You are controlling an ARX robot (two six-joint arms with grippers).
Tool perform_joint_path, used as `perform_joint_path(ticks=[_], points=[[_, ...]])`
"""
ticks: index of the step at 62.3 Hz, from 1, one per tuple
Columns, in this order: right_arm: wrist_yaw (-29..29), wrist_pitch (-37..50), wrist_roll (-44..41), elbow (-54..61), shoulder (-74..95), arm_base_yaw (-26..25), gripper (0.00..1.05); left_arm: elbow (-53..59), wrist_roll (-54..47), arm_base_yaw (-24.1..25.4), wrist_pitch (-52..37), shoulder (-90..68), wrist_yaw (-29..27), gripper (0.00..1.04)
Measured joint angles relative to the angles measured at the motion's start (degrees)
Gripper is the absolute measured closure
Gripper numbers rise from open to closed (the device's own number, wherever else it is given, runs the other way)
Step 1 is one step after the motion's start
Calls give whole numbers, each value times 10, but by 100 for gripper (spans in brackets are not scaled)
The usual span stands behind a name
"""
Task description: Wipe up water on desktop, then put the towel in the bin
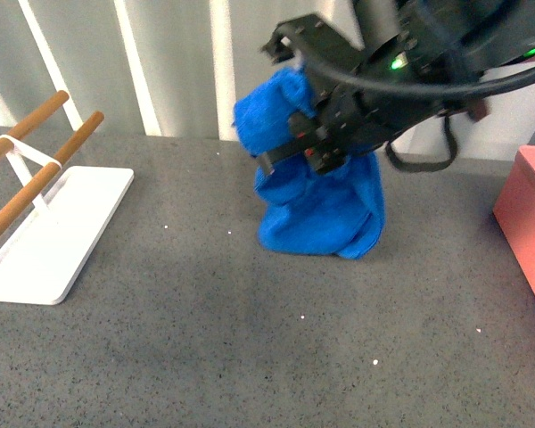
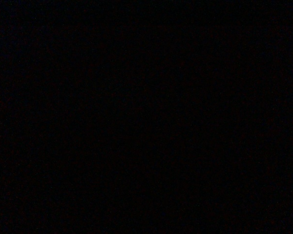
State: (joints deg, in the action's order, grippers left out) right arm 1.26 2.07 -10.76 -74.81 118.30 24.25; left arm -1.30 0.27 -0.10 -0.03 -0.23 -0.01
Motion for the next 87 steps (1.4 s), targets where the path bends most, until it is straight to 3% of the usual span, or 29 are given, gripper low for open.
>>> perform_joint_path(ticks=[9, 24, 46, 57, 74, 87], points=[[-22, 30, 1, 40, -91, -17, 98, 0, 0, 0, 0, 0, 0, 7], [-137, 26, 14, 78, -235, -31, 98, 0, 0, 0, 0, 0, 0, 7], [-294, -126, 41, 114, -383, -101, 98, 0, 0, 0, 0, 0, 0, 7], [-315, -202, 83, 137, -386, -169, 98, 0, 0, 0, 0, 0, 0, 7], [-280, -250, 89, 172, -404, -306, 98, 0, 0, 0, 0, 0, 0, 7], [-245, -263, 73, 175, -402, -354, 98, 0, 0, 0, 0, 0, 0, 7]])
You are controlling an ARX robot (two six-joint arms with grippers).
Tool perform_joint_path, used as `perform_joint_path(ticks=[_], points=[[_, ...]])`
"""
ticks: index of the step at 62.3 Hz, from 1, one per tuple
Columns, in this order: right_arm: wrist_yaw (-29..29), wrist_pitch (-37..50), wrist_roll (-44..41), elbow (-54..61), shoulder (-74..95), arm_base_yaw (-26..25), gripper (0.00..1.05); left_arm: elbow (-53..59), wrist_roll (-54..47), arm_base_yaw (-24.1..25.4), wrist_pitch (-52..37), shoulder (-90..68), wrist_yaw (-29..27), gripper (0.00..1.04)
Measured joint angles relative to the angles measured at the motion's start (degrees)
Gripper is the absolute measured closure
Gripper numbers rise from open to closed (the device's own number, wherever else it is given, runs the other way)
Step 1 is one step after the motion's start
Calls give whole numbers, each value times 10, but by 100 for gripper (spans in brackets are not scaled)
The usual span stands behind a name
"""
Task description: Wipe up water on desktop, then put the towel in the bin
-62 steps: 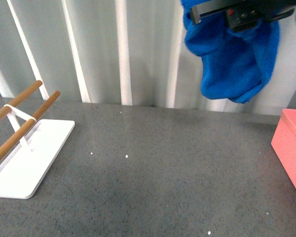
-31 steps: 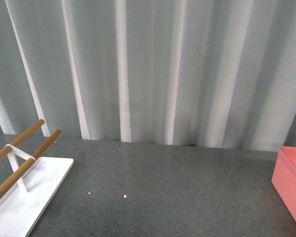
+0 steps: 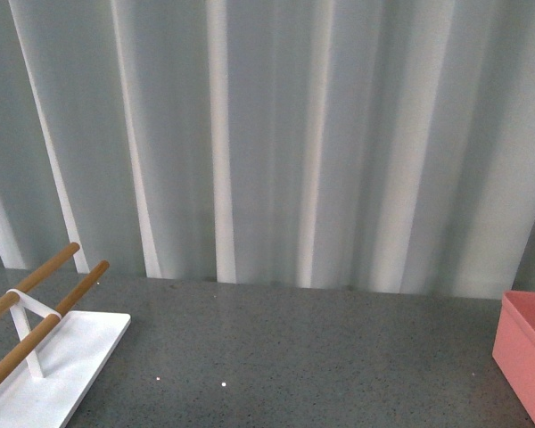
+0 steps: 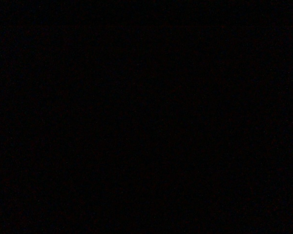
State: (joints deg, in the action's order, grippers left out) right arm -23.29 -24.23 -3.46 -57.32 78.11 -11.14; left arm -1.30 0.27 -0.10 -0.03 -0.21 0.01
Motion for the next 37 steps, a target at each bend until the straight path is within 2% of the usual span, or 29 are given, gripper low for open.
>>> perform_joint_path(ticks=[34, 37], points=[[79, -5, 4, -7, 88, -35, 98, 0, 0, 0, 0, 0, 0, 7], [73, -8, 5, -4, 88, -36, 95, 0, 0, 0, 0, 0, 0, 7]])
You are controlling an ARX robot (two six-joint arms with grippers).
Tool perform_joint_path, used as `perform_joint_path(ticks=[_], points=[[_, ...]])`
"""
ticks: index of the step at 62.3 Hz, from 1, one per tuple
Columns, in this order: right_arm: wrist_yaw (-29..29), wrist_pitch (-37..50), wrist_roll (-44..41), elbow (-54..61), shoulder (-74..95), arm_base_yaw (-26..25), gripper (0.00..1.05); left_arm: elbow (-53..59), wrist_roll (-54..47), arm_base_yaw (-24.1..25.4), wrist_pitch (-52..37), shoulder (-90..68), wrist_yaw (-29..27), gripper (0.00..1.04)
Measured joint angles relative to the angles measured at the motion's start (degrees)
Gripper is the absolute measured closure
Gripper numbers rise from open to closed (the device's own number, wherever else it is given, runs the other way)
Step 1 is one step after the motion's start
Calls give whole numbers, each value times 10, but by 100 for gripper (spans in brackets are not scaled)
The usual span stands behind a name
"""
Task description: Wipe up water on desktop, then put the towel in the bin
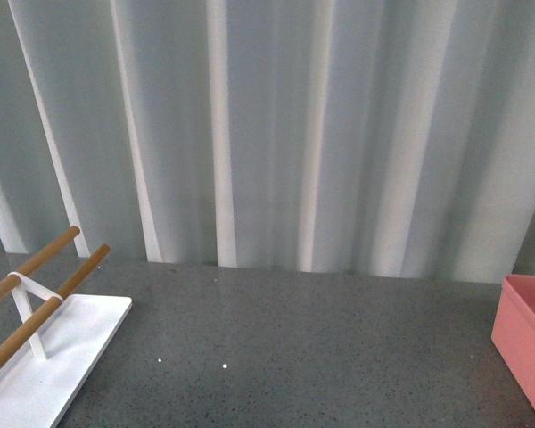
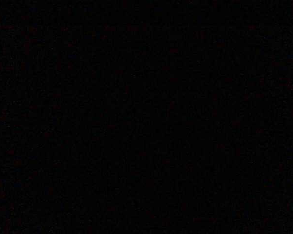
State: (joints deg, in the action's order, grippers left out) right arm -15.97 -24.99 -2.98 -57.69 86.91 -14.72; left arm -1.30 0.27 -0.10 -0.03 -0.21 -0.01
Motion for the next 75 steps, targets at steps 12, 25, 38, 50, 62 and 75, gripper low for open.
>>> perform_joint_path(ticks=[12, 25, 38, 50, 62, 75], points=[[-5, -3, 7, 5, 0, -2, 62, 0, 0, 0, 0, 0, 0, 7], [-6, -3, 7, 5, 0, -2, 27, 0, 0, 0, 0, 0, 0, 7], [-6, -3, 9, 5, 0, -2, 8, 0, 0, 0, 0, 0, 0, 7], [-6, -3, 9, 5, 0, -2, 7, 0, 0, 0, 0, 0, 0, 7], [241, 355, 21, 172, -33, -18, 26, 0, 0, 0, 0, 0, -3, 7], [277, 778, 22, 360, -131, 27, 65, 0, 0, 0, 0, 0, 0, 7]])
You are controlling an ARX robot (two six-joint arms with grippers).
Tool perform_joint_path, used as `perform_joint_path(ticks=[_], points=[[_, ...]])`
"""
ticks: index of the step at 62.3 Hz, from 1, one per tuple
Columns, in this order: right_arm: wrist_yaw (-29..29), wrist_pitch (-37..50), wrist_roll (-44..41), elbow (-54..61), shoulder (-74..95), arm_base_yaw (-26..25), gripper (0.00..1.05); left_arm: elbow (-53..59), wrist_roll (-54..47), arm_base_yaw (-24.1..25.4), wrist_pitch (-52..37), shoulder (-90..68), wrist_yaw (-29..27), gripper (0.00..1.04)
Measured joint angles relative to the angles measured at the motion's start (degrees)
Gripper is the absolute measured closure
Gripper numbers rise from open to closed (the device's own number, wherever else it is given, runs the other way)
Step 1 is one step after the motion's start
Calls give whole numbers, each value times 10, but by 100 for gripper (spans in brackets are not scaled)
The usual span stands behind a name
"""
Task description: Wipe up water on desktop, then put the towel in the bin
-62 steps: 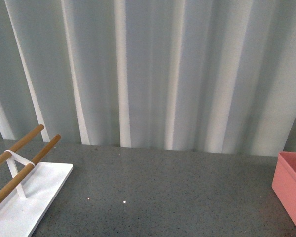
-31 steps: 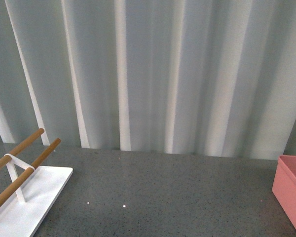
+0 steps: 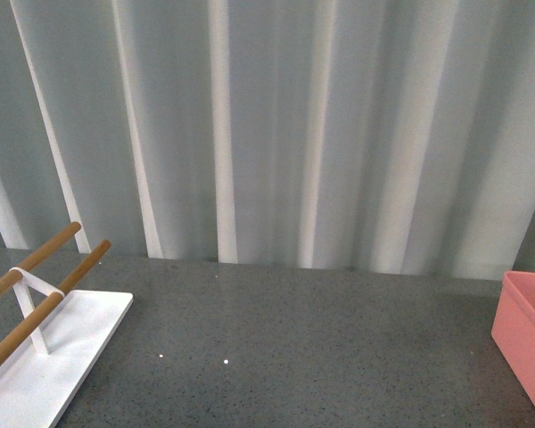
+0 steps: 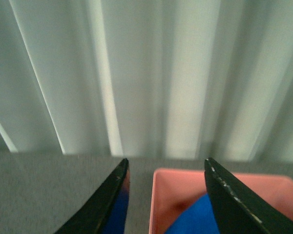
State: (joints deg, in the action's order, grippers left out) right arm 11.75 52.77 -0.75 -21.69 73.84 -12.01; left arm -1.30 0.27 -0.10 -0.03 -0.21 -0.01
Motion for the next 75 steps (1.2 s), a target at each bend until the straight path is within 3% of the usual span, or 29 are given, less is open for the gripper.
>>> perform_joint_path(ticks=[12, 30, 35, 40, 75], points=[[-32, -6, 0, 85, -73, 34, 102, 0, 0, 0, 0, 0, 0, 7], [-68, -61, 0, 156, -203, 71, 101, 0, 0, 0, 0, 0, 0, 7], [-110, -84, 0, 170, -239, 102, 101, 0, 0, 0, 0, 0, 0, 7], [-110, -59, 0, 191, -245, 117, 101, 0, 0, 0, 0, 0, 0, 7], [-115, -274, 0, 203, -483, 118, 101, 0, 0, 0, 0, 0, 0, 7]])
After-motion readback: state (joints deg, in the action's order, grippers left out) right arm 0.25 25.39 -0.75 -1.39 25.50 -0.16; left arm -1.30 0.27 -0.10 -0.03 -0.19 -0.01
